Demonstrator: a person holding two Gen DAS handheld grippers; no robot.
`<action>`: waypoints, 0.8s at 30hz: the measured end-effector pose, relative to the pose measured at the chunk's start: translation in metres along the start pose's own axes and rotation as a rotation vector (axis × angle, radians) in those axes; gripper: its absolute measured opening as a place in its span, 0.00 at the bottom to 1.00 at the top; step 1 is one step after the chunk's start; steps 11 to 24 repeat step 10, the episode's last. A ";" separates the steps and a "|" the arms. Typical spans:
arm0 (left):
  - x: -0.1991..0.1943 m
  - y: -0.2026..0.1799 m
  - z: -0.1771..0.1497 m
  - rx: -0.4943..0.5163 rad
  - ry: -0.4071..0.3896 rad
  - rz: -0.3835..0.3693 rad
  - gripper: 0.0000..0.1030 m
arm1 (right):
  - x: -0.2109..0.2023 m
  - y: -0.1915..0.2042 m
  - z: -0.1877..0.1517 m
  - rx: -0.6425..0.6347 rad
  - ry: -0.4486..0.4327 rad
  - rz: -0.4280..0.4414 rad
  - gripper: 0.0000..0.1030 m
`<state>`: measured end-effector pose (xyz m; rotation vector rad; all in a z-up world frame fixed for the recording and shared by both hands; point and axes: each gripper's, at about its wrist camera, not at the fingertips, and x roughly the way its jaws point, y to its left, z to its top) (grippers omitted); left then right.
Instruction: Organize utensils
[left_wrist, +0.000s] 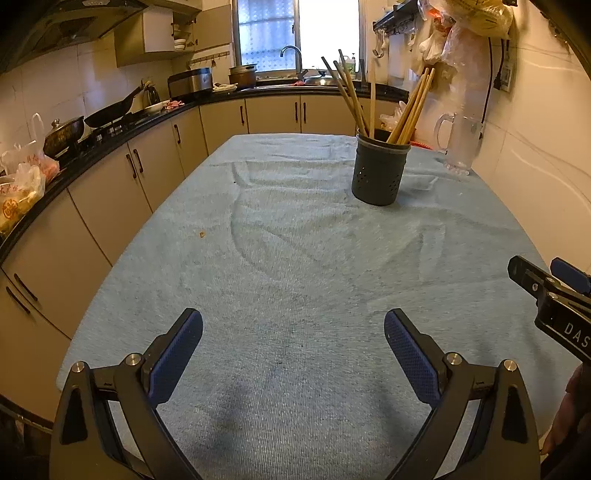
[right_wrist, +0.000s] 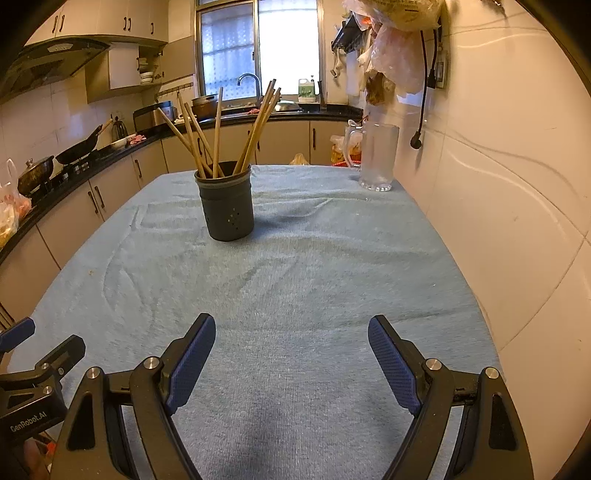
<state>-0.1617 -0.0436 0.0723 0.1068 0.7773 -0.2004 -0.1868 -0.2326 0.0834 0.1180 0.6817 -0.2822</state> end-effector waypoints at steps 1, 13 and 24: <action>0.001 0.000 0.000 -0.001 0.003 0.000 0.95 | 0.001 0.000 0.000 0.000 0.003 0.000 0.86; 0.010 0.000 0.000 0.002 0.016 0.006 0.95 | 0.011 0.002 -0.002 -0.006 0.031 0.001 0.86; 0.010 0.000 0.000 0.002 0.016 0.006 0.95 | 0.011 0.002 -0.002 -0.006 0.031 0.001 0.86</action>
